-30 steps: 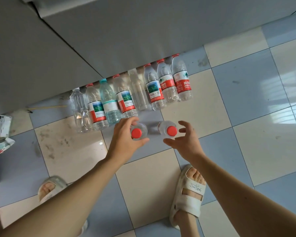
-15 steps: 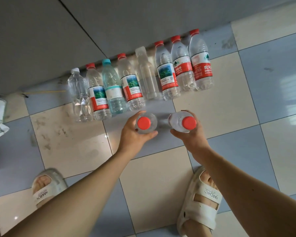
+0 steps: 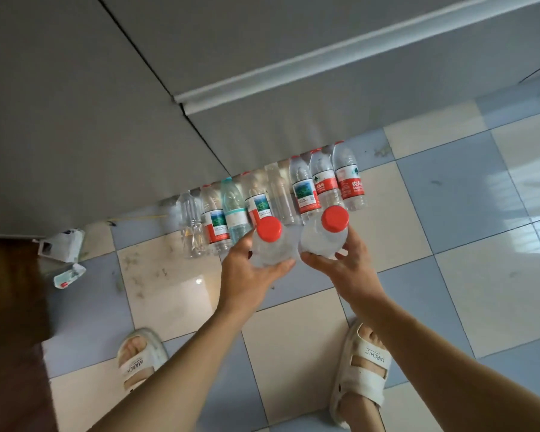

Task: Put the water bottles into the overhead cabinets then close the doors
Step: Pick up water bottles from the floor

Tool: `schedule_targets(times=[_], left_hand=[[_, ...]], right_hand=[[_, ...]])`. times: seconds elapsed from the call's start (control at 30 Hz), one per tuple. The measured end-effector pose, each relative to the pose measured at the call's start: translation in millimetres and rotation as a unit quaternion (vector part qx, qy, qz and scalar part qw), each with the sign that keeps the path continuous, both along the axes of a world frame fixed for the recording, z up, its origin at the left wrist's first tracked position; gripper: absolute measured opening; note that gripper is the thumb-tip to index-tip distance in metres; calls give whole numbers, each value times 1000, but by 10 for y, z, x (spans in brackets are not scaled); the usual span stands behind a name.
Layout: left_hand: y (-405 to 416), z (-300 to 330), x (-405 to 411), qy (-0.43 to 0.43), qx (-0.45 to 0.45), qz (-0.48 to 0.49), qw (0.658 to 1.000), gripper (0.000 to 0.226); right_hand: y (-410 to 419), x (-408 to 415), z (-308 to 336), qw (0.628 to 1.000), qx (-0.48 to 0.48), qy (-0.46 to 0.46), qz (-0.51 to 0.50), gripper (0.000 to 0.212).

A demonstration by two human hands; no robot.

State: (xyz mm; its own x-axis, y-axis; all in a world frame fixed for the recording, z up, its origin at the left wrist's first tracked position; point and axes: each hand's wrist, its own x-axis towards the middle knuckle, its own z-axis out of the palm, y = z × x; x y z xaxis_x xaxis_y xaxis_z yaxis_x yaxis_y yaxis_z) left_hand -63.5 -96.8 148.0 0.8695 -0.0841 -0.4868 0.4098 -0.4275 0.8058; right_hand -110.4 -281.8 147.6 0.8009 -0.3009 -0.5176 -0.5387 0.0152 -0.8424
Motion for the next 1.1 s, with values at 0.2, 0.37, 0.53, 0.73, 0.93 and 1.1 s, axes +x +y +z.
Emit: schedule_targets(times=[0.2,0.37,0.53,0.73,0.93,1.1], left_hand=[[364,1549,300,-46,1,-14,999,50],[638,3129,419,-93,-21,-36,995,42],[1038,4438,607,-153,-62,-81,983,55],[1691,5857,1034,-244,-108,-120,956,41],[2262,7188,1598,-329,-129,-131,926,41],[2487,8154,1960,-393,-133,-112,903,39]], right_hand=[[121,303,1550,998,-18,-41,36,62],[314,317,3145,995,-38,-57,73,59],[766,328,4491,989,-77,-95,84,54],[1513,585,5837,981,-58,-183,27,52],[2185,1168,7035,957,-59,-284,-18,52],[2433,1531,8003,930,-97,-355,-14,42]])
